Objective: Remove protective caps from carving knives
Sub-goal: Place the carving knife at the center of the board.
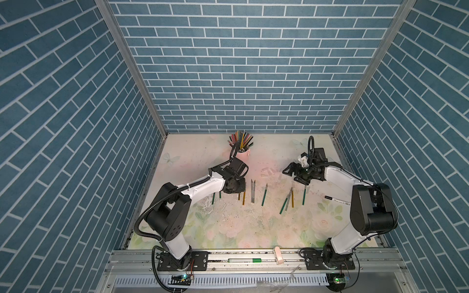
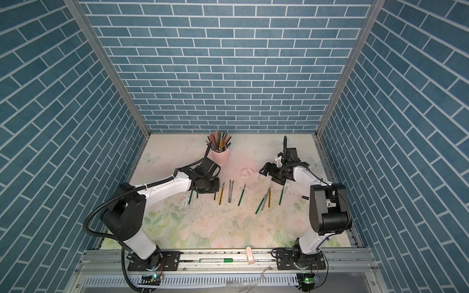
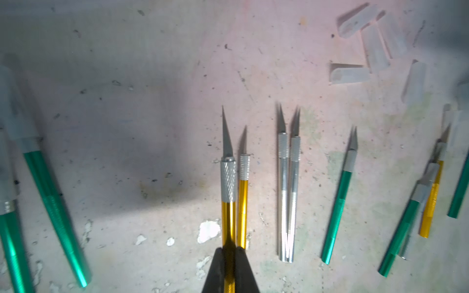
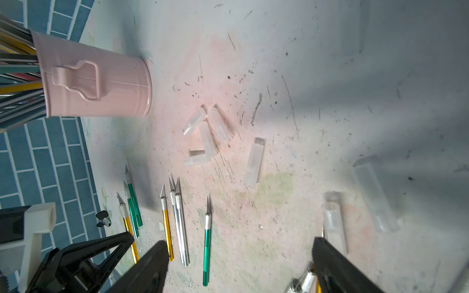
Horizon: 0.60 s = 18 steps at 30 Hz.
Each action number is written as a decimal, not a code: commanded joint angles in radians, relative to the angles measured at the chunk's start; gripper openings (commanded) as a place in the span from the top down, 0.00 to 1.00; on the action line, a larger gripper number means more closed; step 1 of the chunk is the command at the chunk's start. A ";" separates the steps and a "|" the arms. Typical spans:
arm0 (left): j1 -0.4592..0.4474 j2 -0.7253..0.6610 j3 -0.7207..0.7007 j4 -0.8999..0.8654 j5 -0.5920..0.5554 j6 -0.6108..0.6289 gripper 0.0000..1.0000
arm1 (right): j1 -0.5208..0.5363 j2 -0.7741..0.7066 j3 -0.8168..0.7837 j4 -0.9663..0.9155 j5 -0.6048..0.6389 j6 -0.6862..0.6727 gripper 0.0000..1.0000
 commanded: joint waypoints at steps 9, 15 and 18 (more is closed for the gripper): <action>0.006 0.053 -0.014 -0.038 -0.088 -0.009 0.93 | 0.004 -0.054 -0.043 0.023 -0.017 0.036 0.11; 0.005 0.080 -0.023 -0.006 -0.086 -0.008 0.92 | 0.004 -0.089 -0.045 -0.008 -0.017 0.033 0.11; 0.006 0.103 -0.015 -0.009 -0.097 -0.001 0.92 | 0.005 -0.100 -0.051 -0.013 -0.008 0.027 0.11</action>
